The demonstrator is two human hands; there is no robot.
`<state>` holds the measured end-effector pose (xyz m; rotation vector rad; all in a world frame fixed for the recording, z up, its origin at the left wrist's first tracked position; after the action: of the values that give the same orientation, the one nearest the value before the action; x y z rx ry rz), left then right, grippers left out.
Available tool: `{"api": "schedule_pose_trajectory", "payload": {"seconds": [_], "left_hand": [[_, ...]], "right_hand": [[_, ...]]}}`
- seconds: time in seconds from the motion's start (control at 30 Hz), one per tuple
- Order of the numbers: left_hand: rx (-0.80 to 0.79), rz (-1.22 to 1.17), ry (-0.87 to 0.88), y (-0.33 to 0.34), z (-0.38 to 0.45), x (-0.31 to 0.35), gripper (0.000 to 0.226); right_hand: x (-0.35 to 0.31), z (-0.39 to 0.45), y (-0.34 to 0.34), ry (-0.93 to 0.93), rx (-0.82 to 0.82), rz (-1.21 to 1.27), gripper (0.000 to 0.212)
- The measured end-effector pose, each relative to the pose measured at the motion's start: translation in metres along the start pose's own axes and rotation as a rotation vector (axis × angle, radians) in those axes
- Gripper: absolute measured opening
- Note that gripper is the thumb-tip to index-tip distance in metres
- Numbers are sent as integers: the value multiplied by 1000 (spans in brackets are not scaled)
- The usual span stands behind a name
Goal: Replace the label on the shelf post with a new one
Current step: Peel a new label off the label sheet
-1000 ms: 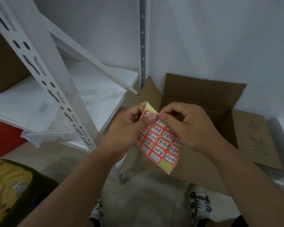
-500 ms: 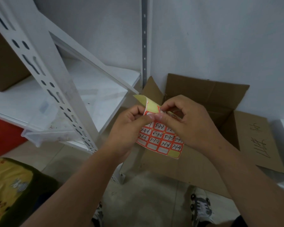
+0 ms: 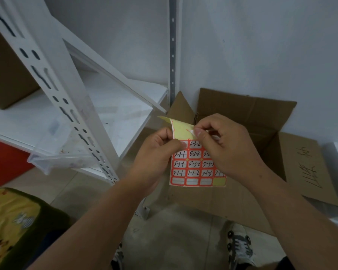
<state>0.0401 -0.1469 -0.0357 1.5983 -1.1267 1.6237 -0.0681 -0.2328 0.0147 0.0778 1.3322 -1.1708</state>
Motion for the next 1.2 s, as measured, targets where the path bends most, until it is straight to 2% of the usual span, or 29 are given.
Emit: {"api": "schedule_pose_trajectory", "payload": {"seconds": [0.27, 0.4, 0.5, 0.73, 0.9, 1.2], "left_hand": [[-16, -83, -33, 1, -1, -2, 19], [-49, -199, -40, 3, -2, -2, 23], [-41, -284, -54, 3, -2, -2, 40], [35, -286, -89, -1, -2, -4, 32], [128, -169, -57, -8, -1, -3, 26], [128, -183, -47, -10, -3, -3, 24]], "right_hand": [[-1, 0, -1, -32, 35, 35, 11], [-10, -2, 1, -190, 51, -57, 29], [-13, -3, 5, -256, 52, -141, 38], [-27, -6, 7, -419, 112, -276, 36], [-37, -11, 9, -537, 145, -330, 32], [-34, -9, 9, -474, 186, -203, 27]]}}
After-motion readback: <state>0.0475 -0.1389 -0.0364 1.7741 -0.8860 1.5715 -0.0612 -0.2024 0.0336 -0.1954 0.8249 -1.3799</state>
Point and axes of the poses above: each hand's wrist, its own z-axis towards the middle knuckle, its own y-axis out of the palm, x = y × z, the point moved 8 cm from there along z, towards the middle knuckle, and after that the axes turned 13 degrees about z, right-handed, at the moved point
